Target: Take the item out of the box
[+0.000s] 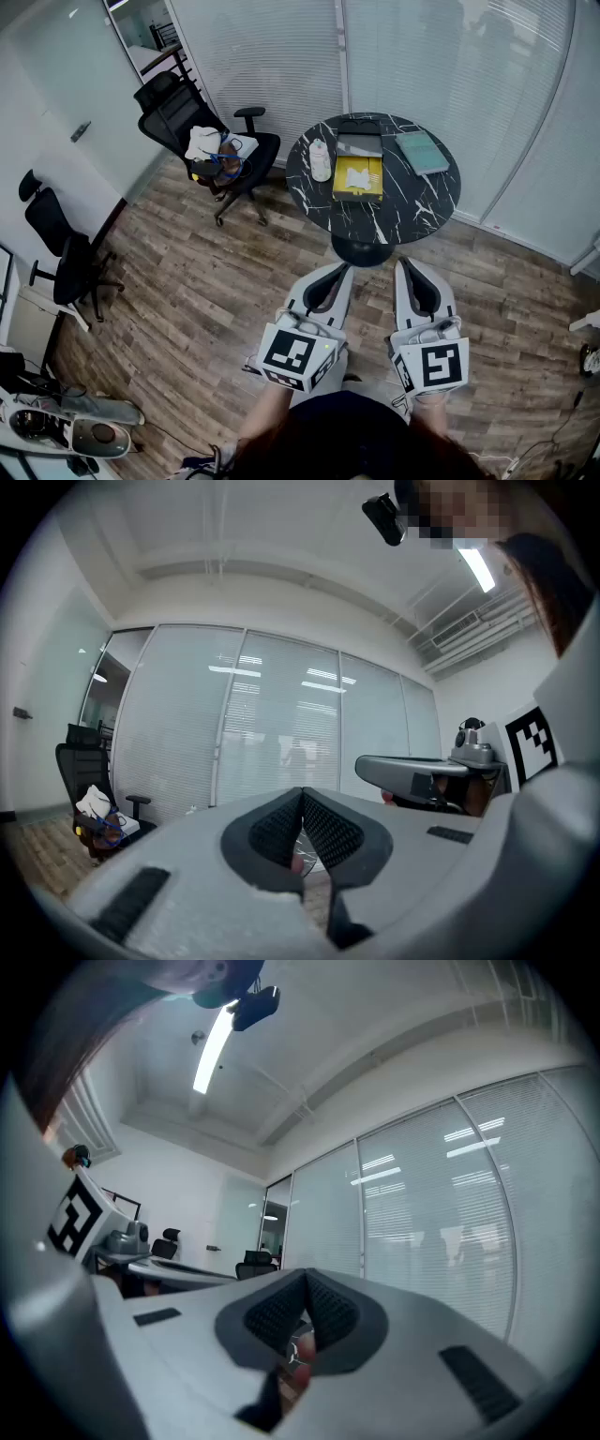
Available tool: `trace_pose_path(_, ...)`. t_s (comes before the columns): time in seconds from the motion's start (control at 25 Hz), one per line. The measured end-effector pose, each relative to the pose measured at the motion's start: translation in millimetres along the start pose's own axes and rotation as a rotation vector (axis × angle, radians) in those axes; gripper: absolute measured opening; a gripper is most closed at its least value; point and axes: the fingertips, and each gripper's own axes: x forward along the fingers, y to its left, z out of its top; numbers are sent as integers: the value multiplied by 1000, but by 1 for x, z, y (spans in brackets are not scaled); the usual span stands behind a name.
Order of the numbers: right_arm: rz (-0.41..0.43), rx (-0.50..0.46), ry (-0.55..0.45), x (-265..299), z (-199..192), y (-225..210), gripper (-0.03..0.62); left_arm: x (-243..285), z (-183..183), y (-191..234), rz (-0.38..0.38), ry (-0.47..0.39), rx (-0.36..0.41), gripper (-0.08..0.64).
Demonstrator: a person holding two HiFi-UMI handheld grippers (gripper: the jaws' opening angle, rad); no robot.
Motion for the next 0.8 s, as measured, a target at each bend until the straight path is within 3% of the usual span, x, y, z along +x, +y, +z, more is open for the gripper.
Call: trace_pose_path(0.8, 3, -17, 20, 61, -13, -27, 23, 59, -1, 41, -6, -9, -20, 26)
